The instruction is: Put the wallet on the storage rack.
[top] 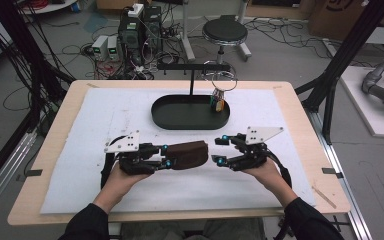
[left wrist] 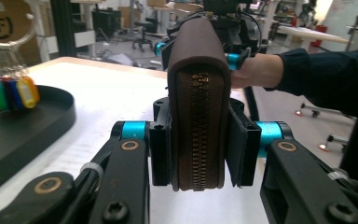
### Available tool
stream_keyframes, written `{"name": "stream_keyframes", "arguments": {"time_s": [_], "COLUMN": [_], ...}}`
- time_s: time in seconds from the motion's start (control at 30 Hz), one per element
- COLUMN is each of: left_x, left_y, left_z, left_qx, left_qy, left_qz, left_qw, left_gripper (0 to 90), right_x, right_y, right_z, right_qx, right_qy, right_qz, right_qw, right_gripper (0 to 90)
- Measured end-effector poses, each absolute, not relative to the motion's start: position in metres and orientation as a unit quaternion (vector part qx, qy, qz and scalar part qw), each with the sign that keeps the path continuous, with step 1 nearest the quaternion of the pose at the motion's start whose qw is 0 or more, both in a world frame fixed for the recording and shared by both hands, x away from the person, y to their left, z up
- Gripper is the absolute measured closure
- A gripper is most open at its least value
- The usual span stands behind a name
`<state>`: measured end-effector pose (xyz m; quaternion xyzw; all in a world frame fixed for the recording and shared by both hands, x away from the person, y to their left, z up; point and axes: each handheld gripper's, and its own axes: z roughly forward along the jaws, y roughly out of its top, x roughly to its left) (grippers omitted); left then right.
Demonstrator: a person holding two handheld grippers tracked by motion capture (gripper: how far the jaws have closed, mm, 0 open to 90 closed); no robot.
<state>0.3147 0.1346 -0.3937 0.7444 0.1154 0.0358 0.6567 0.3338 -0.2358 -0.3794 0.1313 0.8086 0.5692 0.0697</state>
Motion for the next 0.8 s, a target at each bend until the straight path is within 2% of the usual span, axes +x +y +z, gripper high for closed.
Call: {"name": "stream_keyframes", "arguments": {"time_s": [0.23,0.37,0.5,0.7,0.8], "left_x": [0.324,0.331,0.339,0.352,0.359], "left_y": [0.133,0.131,0.129,0.120,0.115], "left_z": [-0.382,-0.377,-0.374,-0.373,-0.375], "left_qx": [0.746,0.746,0.744,0.742,0.738], "left_qy": [0.136,0.155,0.181,0.237,0.261], "left_qz": [0.069,0.098,0.123,0.174,0.183], "left_qw": [0.649,0.640,0.632,0.603,0.595], "left_gripper": [66.3,66.4,66.4,66.5,66.4], "right_x": [0.341,0.344,0.349,0.355,0.356], "right_y": [-0.272,-0.290,-0.304,-0.315,-0.318], "right_z": [-0.379,-0.379,-0.380,-0.385,-0.385], "right_qx": [0.230,0.281,0.312,0.352,0.359], "right_qy": [0.789,0.770,0.758,0.753,0.751], "right_qz": [0.541,0.532,0.522,0.502,0.500], "right_qw": [0.178,0.215,0.236,0.240,0.242], "right_gripper": [38.9,39.0,39.2,39.2,39.2]}}
